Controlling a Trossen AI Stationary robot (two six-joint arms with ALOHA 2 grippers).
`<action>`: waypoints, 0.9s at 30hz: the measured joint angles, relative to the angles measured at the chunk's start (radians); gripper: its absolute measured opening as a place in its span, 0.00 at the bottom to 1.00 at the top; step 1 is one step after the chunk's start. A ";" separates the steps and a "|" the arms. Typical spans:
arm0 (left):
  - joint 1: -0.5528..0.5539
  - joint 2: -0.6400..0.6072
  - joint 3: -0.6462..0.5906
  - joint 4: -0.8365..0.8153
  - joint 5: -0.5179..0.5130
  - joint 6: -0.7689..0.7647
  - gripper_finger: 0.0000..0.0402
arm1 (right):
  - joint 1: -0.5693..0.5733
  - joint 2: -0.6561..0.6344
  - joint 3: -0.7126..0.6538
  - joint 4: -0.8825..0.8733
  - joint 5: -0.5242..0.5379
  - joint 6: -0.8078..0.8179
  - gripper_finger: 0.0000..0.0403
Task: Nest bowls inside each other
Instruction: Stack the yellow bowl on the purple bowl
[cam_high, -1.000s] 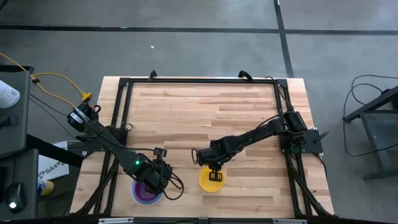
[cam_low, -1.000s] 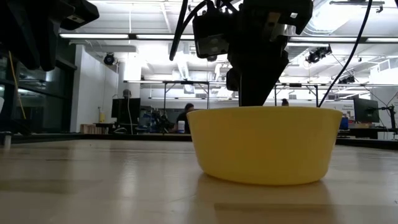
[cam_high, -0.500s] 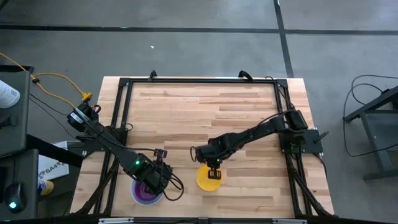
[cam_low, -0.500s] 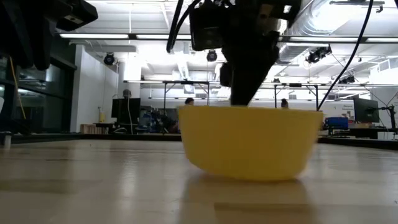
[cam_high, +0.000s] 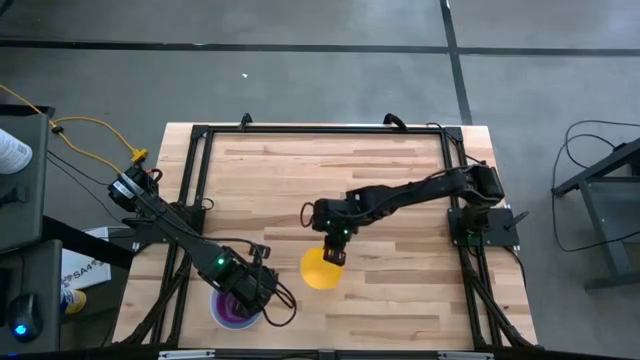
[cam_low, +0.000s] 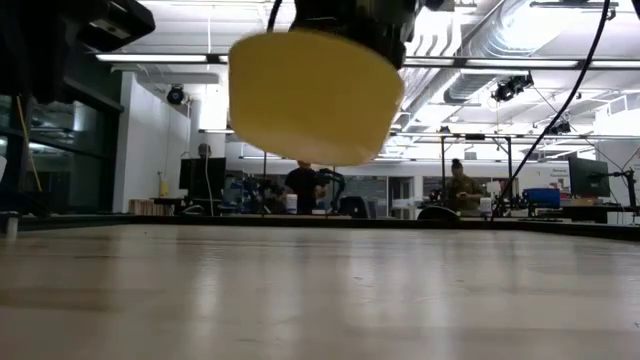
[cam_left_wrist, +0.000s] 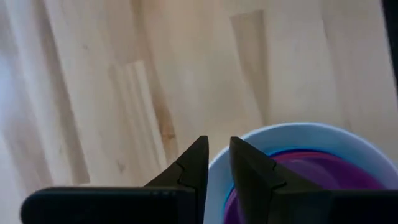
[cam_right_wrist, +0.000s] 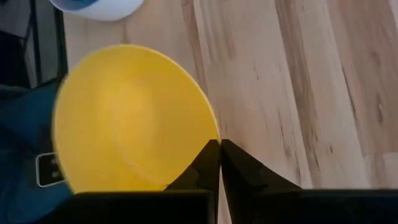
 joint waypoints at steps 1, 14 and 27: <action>0.000 0.000 0.000 0.005 0.010 0.003 0.16 | -0.004 0.000 0.000 0.008 -0.003 0.000 0.01; 0.001 0.000 0.114 -0.007 0.015 0.259 0.16 | -0.003 0.000 0.000 0.015 0.004 -0.012 0.01; 0.165 0.000 0.191 0.048 0.095 0.288 0.16 | -0.002 0.001 0.000 0.030 0.056 -0.056 0.01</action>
